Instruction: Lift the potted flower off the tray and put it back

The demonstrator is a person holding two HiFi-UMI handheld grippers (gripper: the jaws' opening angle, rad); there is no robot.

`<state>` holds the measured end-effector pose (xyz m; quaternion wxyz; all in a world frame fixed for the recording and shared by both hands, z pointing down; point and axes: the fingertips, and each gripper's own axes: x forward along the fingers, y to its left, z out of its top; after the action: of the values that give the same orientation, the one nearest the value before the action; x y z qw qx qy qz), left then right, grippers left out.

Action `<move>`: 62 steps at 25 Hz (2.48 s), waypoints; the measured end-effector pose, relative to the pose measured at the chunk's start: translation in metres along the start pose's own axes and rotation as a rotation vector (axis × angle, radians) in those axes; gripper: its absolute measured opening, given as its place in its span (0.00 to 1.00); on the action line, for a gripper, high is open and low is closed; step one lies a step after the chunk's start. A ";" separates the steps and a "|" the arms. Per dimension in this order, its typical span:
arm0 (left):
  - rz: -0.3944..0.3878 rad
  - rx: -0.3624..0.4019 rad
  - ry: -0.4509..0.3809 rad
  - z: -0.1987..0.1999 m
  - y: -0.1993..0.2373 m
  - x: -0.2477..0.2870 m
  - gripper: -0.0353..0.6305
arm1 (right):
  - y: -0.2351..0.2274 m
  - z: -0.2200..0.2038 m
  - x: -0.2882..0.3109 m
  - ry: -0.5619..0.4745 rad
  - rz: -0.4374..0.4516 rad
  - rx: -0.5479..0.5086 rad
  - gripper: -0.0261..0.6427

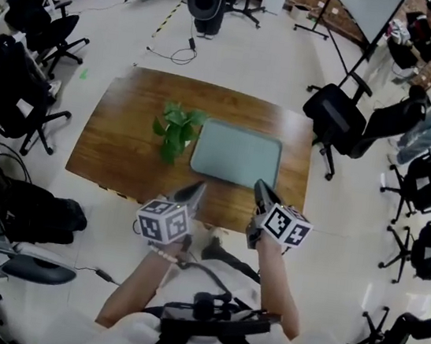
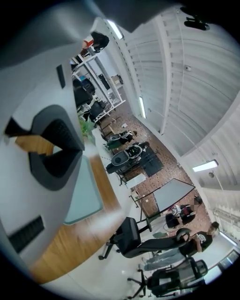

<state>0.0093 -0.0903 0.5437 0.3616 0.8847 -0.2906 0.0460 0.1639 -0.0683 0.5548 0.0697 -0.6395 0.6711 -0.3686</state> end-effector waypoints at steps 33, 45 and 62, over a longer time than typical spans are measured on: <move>0.234 -0.039 -0.123 0.028 0.045 -0.043 0.04 | -0.004 -0.049 0.098 0.222 0.076 0.037 0.22; 0.378 0.033 -0.174 0.061 0.065 -0.057 0.04 | 0.001 -0.029 0.213 0.320 0.131 -0.052 0.25; 0.536 -0.016 -0.170 0.054 0.091 -0.077 0.04 | 0.042 -0.078 0.322 0.496 0.213 -0.014 0.32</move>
<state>-0.1112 -0.1415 0.5372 0.3178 0.7739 -0.5441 0.0633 0.0307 -0.3338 0.7079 -0.0630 -0.4559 0.7336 -0.5000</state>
